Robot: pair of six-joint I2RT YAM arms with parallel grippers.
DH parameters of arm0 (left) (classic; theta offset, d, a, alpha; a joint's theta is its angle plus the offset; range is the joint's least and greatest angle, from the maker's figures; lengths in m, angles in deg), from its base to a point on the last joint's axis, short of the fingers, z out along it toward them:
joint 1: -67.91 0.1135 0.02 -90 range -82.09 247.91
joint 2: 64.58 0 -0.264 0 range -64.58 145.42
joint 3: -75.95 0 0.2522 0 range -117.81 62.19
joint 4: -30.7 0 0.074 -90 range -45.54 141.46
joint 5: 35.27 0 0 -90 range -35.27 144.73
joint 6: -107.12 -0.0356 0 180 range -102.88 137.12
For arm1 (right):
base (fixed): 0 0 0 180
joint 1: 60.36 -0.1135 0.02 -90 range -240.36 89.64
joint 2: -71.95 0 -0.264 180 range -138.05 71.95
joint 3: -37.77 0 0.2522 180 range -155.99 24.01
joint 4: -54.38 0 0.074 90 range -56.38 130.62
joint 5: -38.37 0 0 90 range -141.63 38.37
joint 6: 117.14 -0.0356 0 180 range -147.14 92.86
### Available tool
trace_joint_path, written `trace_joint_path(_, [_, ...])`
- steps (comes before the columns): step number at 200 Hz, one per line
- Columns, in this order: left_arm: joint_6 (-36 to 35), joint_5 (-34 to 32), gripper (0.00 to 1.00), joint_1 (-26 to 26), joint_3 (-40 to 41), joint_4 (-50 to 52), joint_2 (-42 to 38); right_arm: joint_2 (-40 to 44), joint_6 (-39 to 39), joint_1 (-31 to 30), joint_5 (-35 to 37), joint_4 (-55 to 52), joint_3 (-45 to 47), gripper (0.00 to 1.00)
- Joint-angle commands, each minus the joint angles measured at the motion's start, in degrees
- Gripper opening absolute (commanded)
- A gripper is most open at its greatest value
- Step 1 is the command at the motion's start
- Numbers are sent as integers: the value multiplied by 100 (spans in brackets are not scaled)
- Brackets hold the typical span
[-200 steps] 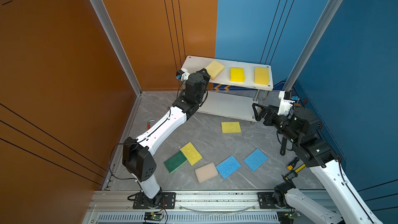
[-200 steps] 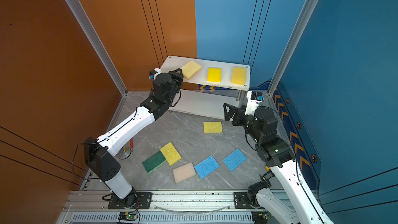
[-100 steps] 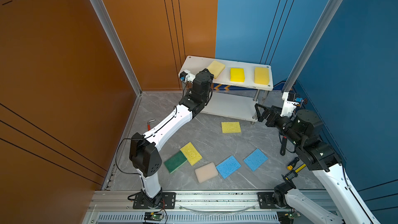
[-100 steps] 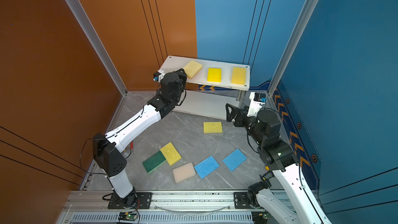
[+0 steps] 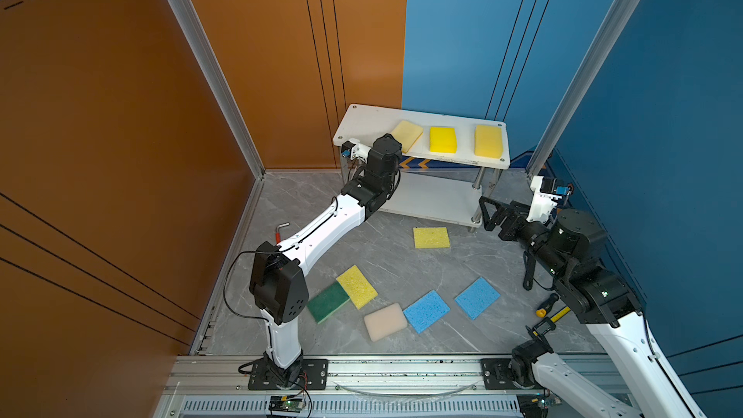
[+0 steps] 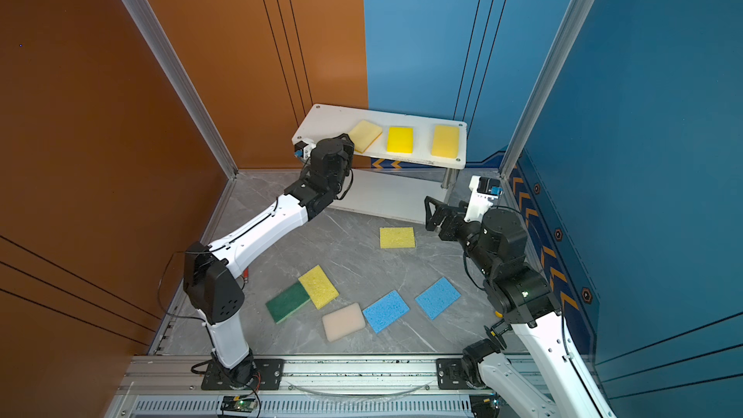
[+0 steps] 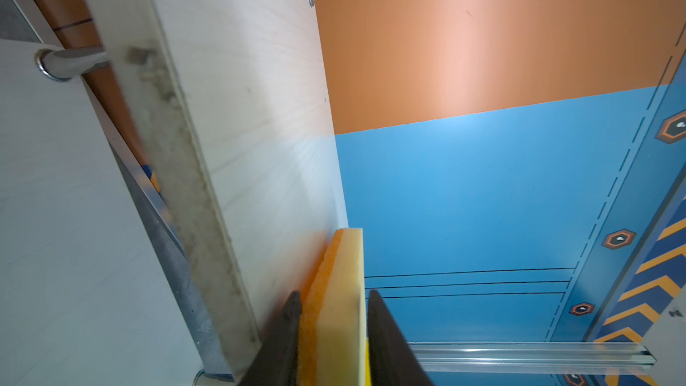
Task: Arrange cleaning sponges on a shelf
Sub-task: Place the cleaning sponge on the shelf.
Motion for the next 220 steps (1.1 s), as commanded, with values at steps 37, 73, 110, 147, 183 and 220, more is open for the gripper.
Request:
trace_joint_path(37, [170,56,66,-204,-36,223,119,73,-50,-6,129,-131,163,100])
trace_joint_path(73, [292,129,78,-319,106,221,46,82,-44,3,85,-122,209,100])
trace_joint_path(110, [412,345,98,-342,-61,393,88,113,-41,3,95,-126,216,100])
trace_joint_path(147, [452,320,98,-342,-338,1199,18,174,-59,3,84,-112,250,100])
trace_joint_path(183, [401,340,98,-354,-860,2354,68,180,-68,3,97,-104,250,100])
trace_joint_path(220, [430,462,98,-353,-1325,3083,198,170,-85,2,93,-86,251,100])
